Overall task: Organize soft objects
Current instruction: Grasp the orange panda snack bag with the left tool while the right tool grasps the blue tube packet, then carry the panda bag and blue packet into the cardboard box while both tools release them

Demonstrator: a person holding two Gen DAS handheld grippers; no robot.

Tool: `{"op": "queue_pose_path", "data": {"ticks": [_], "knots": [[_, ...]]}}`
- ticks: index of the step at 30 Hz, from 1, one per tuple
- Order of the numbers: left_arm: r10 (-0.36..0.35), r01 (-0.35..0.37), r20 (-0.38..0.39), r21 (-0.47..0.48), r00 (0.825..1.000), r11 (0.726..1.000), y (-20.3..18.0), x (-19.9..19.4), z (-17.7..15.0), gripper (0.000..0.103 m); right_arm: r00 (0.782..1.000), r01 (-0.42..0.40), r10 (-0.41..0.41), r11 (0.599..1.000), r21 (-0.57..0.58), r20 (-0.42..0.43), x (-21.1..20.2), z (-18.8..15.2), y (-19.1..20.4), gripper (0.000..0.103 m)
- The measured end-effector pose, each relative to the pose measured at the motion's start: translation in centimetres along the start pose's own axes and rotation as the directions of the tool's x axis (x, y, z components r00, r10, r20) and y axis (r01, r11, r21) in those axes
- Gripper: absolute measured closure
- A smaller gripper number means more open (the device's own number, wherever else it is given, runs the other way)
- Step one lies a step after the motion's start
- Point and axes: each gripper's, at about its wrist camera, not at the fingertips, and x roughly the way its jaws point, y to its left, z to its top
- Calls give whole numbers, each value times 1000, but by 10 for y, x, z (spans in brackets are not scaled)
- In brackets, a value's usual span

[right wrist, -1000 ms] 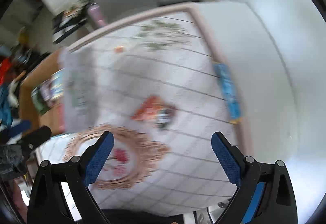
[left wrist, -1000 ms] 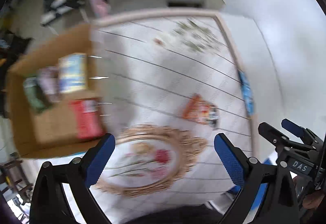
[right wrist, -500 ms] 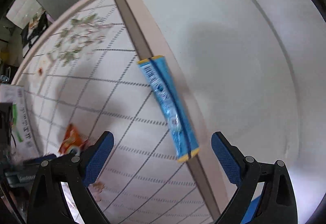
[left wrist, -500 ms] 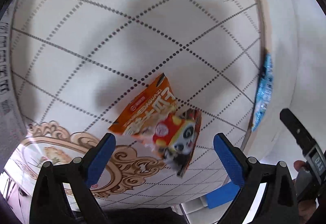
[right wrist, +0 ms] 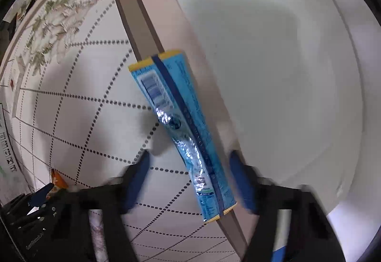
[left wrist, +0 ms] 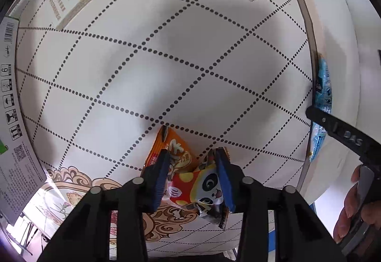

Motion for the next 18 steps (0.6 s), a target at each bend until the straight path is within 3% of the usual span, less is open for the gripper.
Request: {"op": "queue_pose_path", "data": {"ticks": [1,5,13,18], "knots": [[-4,4,6,-2,1000,1000,1,-2,-2,71,1000,11,-11,1000,-2,1,1,-1,0,70],[-36,36,22,-15,999,999,8,-15,-8,72,1000,-14,14,1000,14,9,-3,-9,-2,85],[-91,91,89,4,992,996,23,-59,-22,72,994,-100,100,995,5,47,-31,-32,5,87],[-137,137,160,11,978,991,46,-111,-28,72,983,-150,157,986,-77,97,-70,-57,40,88]]}}
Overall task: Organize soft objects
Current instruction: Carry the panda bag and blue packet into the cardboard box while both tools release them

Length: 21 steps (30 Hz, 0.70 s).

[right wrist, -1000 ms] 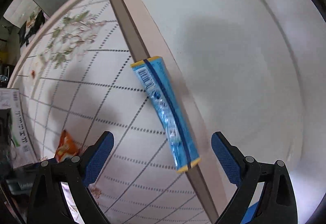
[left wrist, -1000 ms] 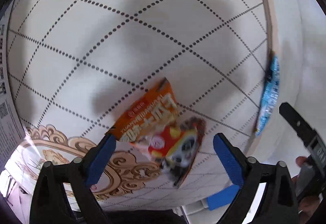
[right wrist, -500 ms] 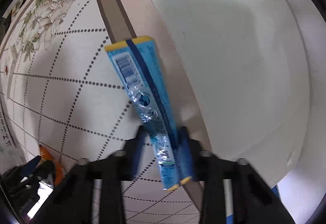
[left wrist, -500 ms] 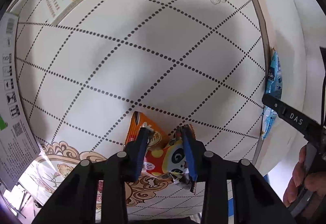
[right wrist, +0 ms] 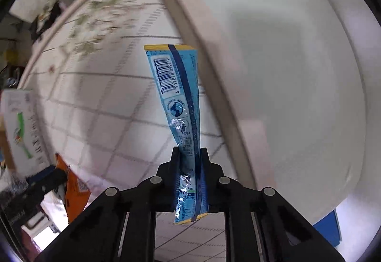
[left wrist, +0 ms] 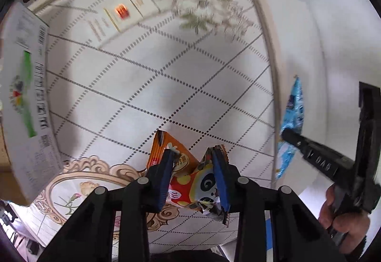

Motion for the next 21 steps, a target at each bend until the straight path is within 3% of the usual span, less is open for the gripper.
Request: {"op": "queue_pose_path", "data": {"ticks": [5,11,17,21], "knots": [[-39,38,89,7,995,999,21,-62,-11,72,996,-45,53,993,-112,68,-54,-13,74,88],[-75,80,195,-18,978,997,54,-122,-24,72,984,-87,124,960,-266,127,-109,-39,181,88],[-28,54,296,-78,955,996,134,-184,-40,72,975,-124,182,920,-372,125,-136,-66,275,88],[37,3,307,-128,951,992,192,-197,-50,72,977,-133,189,907,-400,101,-124,-74,334,88]]}}
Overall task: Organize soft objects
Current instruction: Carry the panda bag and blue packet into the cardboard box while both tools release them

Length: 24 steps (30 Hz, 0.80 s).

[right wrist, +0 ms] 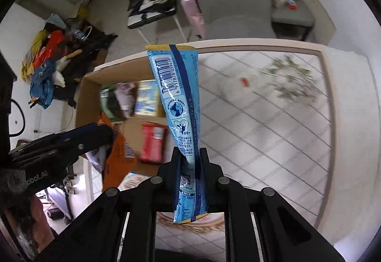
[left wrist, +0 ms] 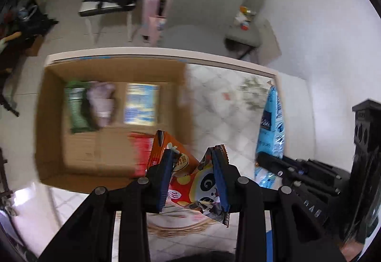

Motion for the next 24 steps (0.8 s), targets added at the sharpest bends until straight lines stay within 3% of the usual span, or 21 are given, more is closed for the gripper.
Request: {"op": "queue_pose_path", "data": {"ticks": [5,10,15,24], "knots": [[80,-81,-26,-23,996,996,65,4,2,72,998,31,-33,999,-34,-45,40,13,55,88],[138,-142,-80,-48,987,989,119,30,3,72,991,88,-91,996,-27,-102,92,26,78,88],[171,-183,-150,-70,974,981,162,69,4,72,979,143,-145,989,-21,-146,135,33,78,88],[180,-201,-222,-76,958,977,187,108,3,72,960,208,-205,978,-4,-193,175,37,69,88]]}}
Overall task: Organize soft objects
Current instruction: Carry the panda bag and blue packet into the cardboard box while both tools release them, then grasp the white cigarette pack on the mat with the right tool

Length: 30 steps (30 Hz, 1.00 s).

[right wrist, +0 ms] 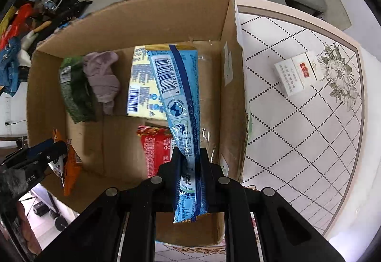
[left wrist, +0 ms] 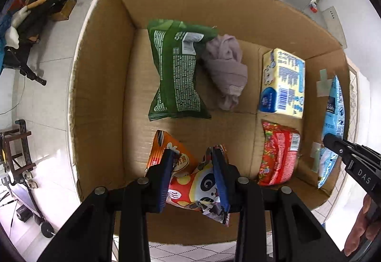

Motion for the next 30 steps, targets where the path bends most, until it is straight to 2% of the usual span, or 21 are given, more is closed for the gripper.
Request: {"op": "queue_pose_path", "data": {"ticks": [6,8,10,12,23,25,27,28,29,30], "knots": [[58,-59,-20,-12,998,998,-2,2,3,70,999,37,-37,999,-13,6,-3,4,7,82],[76,-76,-20,-17,997,997,0,0,4,65,999,41,-41,999,-14,22,-10,6,8,72],[63,-63,-11,-30,998,998,2,-5,5,64,999,29,-28,999,-18,29,-15,7,9,55],[54,-54,1,-37,999,998,4,-12,6,59,999,22,-22,1000,-13,35,-20,8,10,43],[39,-36,105,-32,994,999,-5,-65,-14,57,999,-3,5,1000,-30,54,-49,-16,20,39],[34,-30,123,-31,992,999,-8,-75,-20,57,998,4,-1,999,-37,66,-55,-24,22,32],[25,-21,142,-24,990,999,-11,-84,-24,57,997,-3,6,999,-41,76,-61,-30,24,32],[25,-22,151,-21,988,1000,-12,-88,-27,52,997,-2,5,999,-42,78,-63,-34,25,32],[27,-24,167,-18,986,1000,-13,-93,-31,35,996,-6,10,999,-45,85,-67,-38,27,31],[36,-34,186,-18,982,999,-13,-98,-35,25,996,-10,14,999,-50,93,-70,-42,28,25]]}}
